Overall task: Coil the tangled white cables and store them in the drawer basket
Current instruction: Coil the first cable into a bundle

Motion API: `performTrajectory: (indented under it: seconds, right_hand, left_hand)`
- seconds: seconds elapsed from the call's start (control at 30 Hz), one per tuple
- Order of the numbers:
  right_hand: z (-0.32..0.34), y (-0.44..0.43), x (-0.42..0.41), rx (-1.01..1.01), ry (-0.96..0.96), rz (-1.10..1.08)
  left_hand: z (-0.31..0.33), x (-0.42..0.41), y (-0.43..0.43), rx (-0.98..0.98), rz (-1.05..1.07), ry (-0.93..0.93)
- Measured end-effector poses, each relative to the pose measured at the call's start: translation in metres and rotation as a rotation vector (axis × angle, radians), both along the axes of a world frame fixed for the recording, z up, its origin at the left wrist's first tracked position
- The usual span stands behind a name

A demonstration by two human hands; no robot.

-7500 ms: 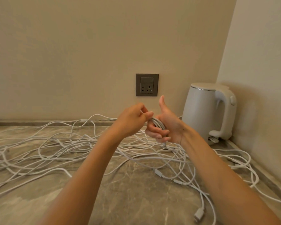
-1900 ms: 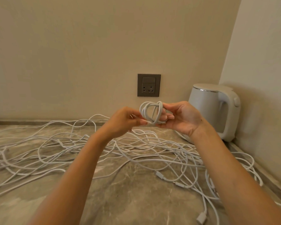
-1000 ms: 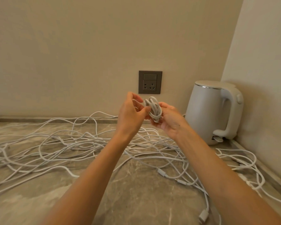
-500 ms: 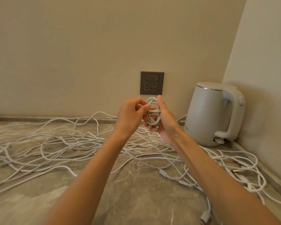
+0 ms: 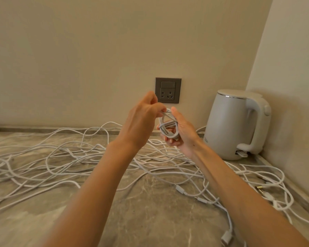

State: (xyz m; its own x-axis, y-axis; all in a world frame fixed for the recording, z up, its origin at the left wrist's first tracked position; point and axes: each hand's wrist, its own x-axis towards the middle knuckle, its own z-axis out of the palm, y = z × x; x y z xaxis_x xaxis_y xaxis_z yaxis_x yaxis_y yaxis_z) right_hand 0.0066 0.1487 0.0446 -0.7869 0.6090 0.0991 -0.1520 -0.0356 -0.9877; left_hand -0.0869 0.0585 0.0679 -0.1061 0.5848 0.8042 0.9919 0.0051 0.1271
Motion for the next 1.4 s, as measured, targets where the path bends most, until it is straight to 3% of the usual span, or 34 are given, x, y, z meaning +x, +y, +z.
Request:
performTrajectory:
  seconds: [0.13,0.37,0.73,0.9,1.0,1.07,1.2,1.4]
  right_hand:
    - [0.000,-0.002,-0.001,-0.031,0.016,0.030]
    - [-0.004,-0.003,-0.003,-0.085,0.052,0.025]
    - [-0.008,0.000,-0.006,-0.093,0.013,0.026]
    - [-0.011,0.002,-0.006,-0.102,-0.012,0.009]
    - [-0.011,0.005,-0.005,-0.098,-0.002,0.002]
    - [-0.011,0.006,-0.004,-0.095,0.016,0.004]
    - [-0.013,0.006,-0.006,-0.091,0.025,0.042]
    - [-0.015,0.011,-0.006,-0.134,0.038,0.033]
  left_hand:
    - [-0.007,-0.001,0.004,0.018,-0.002,0.059]
    - [-0.009,0.011,0.009,0.025,-0.038,-0.036]
    - [-0.008,0.009,0.014,-0.215,-0.009,-0.486]
    - [-0.013,0.008,0.018,-0.277,0.132,-0.328]
    - [-0.017,0.009,0.018,-0.254,0.081,-0.286]
    - [-0.018,0.012,0.017,-0.181,0.020,-0.312]
    - [-0.015,0.015,0.014,-0.105,-0.065,-0.553]
    - [-0.015,0.016,0.011,-0.175,-0.098,-0.411]
